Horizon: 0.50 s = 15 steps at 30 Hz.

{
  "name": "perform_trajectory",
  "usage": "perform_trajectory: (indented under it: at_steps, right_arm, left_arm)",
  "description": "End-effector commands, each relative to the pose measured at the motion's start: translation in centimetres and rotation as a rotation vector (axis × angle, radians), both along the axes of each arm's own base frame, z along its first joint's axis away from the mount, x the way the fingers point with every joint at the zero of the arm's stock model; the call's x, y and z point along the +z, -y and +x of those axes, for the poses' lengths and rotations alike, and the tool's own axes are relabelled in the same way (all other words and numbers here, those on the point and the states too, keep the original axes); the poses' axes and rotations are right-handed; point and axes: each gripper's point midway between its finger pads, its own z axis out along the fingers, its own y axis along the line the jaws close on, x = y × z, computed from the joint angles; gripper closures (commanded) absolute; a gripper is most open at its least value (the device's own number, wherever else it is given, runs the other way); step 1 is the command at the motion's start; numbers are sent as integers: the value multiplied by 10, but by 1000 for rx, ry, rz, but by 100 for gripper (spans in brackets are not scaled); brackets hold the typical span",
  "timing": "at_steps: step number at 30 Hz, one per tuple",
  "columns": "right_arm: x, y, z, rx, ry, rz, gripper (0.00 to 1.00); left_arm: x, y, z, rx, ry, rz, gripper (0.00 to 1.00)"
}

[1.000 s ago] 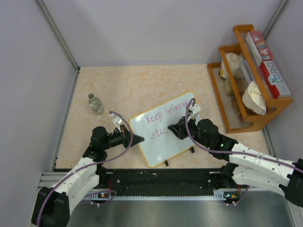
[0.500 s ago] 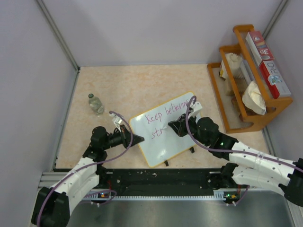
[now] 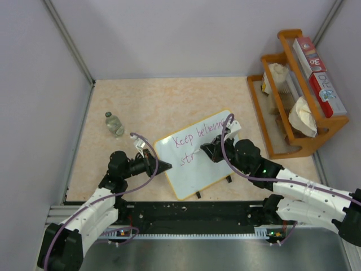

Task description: Write a sentence on the whiteboard

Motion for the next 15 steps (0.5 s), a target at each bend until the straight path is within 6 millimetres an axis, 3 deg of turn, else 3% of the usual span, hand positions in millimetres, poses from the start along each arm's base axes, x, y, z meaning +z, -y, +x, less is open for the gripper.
perform_trajectory:
  at_steps: [1, 10, 15]
  right_arm:
    - [14, 8, 8, -49, 36, 9, 100]
    - [10, 9, 3, -38, 23, 23, 100]
    - [24, 8, 0, -19, 47, 58, 100]
  left_arm:
    - [-26, -2, -13, -62, 44, 78, 100]
    - [-26, -2, -13, -62, 44, 78, 100]
    - [-25, -2, -13, -62, 44, 78, 100]
